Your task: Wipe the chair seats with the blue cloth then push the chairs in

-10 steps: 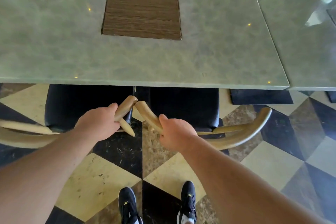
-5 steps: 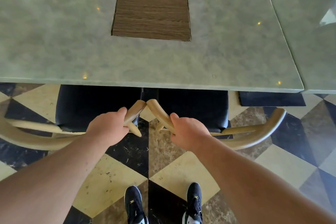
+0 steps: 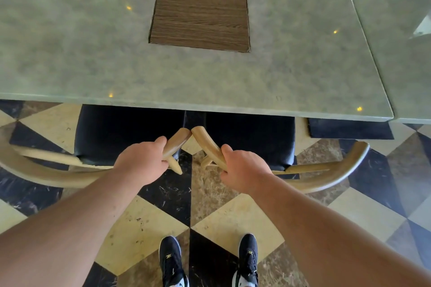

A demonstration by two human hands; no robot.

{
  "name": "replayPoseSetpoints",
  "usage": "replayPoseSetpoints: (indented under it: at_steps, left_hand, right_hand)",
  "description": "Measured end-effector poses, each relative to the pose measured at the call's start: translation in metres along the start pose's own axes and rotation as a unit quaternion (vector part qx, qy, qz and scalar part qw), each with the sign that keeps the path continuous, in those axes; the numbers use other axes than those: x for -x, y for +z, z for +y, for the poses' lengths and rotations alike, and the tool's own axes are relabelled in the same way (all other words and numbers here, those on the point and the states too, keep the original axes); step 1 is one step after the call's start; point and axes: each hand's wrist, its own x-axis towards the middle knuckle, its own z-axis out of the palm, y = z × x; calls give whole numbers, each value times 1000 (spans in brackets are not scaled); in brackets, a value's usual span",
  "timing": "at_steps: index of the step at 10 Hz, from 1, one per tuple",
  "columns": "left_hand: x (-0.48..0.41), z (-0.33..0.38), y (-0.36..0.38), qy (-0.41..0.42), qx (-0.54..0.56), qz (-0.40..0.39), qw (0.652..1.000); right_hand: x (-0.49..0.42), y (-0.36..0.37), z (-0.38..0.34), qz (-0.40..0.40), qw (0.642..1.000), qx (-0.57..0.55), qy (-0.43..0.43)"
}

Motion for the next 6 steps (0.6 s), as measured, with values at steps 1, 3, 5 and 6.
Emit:
replayPoseSetpoints:
  at_steps: [1, 3, 5, 6]
  left_hand:
    - [0, 0, 1, 1, -7, 3, 1000]
    - [0, 1, 1, -6, 2, 13, 1000]
    - [8, 8, -16, 23, -27, 103, 994]
    - [10, 20, -39, 33, 18, 163, 986]
  right_hand:
    - [0, 1, 0, 10, 1000, 3, 0]
    - [0, 2, 0, 13, 1000, 10, 4]
    - [4, -3, 1, 70, 994, 81, -18]
    - [4, -23, -2, 75, 995, 71, -1]
